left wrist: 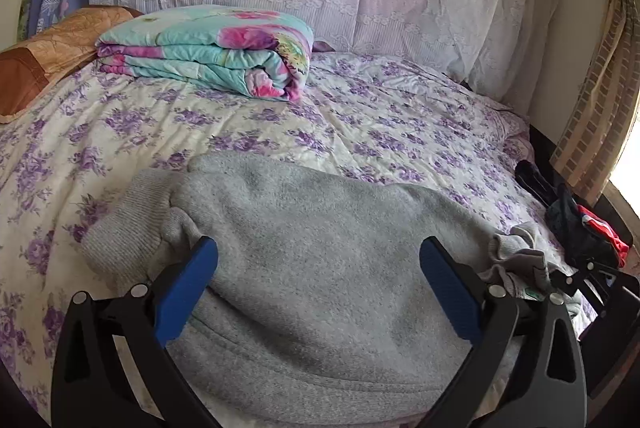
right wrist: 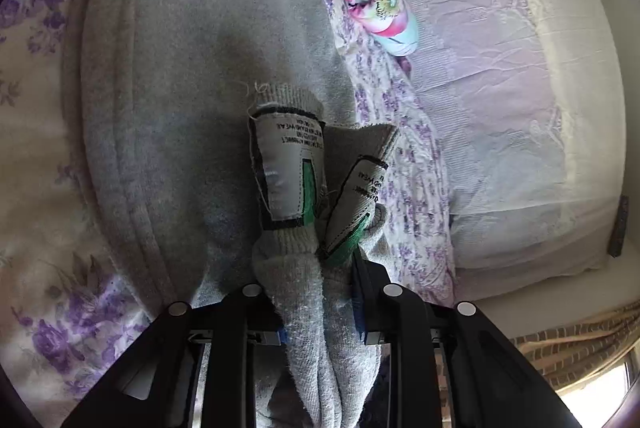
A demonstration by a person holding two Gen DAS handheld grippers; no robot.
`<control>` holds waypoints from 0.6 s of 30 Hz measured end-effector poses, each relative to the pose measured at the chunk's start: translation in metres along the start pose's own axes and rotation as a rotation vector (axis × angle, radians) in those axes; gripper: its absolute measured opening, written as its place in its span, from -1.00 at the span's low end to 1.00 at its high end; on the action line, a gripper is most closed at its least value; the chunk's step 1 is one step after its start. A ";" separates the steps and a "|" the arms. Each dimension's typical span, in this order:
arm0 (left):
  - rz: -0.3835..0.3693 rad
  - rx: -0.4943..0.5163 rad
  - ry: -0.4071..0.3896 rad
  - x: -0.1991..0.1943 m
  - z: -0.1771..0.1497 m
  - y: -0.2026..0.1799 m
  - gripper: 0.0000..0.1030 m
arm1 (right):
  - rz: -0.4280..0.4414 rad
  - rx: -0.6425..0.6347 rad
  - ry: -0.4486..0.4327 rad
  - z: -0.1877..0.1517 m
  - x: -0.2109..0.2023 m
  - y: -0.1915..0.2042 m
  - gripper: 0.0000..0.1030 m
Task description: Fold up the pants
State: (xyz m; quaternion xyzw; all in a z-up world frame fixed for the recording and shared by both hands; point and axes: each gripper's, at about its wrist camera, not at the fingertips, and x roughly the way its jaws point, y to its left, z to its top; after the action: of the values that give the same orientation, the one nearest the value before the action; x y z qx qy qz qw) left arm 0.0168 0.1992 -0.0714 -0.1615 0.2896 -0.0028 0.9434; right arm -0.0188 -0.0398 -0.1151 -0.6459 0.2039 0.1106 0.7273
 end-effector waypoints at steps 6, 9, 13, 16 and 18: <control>-0.025 -0.029 -0.003 0.000 0.000 0.005 0.92 | 0.014 0.073 -0.019 0.006 -0.014 -0.026 -0.53; 0.001 0.000 -0.002 0.001 -0.002 0.000 0.92 | 0.060 0.041 -0.005 0.007 0.003 -0.005 -0.47; -0.001 0.000 0.003 0.001 -0.003 0.001 0.92 | 0.104 0.100 -0.012 0.003 -0.003 -0.014 -0.37; 0.000 -0.005 0.005 0.002 -0.003 0.002 0.92 | 0.268 0.254 -0.027 -0.014 -0.014 -0.050 0.11; 0.020 0.012 0.006 0.003 -0.004 -0.002 0.92 | 0.401 0.379 -0.061 -0.030 -0.021 -0.075 0.33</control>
State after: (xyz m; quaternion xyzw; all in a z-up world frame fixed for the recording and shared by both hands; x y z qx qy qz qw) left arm 0.0178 0.1962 -0.0757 -0.1530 0.2939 0.0046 0.9435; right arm -0.0106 -0.0777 -0.0412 -0.4416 0.3227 0.2314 0.8046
